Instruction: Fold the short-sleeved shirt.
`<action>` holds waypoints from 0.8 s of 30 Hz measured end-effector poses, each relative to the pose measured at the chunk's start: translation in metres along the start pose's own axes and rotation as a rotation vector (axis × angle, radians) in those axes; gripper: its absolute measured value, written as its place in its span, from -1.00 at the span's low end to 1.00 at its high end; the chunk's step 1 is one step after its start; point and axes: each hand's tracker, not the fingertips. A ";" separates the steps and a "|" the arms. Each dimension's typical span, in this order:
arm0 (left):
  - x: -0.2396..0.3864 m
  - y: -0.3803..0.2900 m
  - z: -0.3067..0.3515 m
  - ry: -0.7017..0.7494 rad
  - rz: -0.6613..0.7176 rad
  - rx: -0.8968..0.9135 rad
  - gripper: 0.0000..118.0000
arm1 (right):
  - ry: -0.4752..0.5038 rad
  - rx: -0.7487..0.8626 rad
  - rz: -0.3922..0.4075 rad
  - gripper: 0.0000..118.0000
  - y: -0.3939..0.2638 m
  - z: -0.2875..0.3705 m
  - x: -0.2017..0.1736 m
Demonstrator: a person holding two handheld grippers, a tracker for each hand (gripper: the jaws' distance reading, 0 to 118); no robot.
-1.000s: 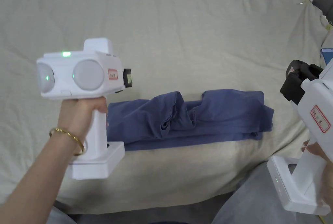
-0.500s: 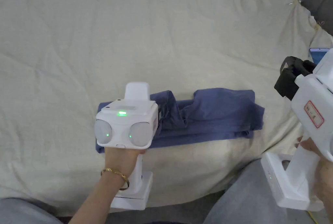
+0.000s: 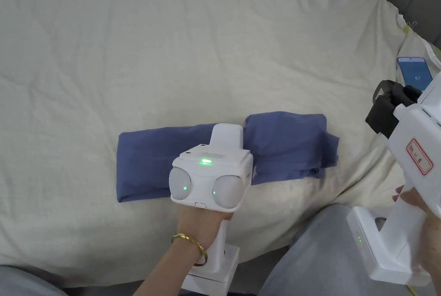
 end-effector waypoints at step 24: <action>-0.282 0.074 0.087 -0.212 0.534 -0.075 -0.89 | 0.047 -0.005 0.045 -1.00 0.005 -0.004 -0.028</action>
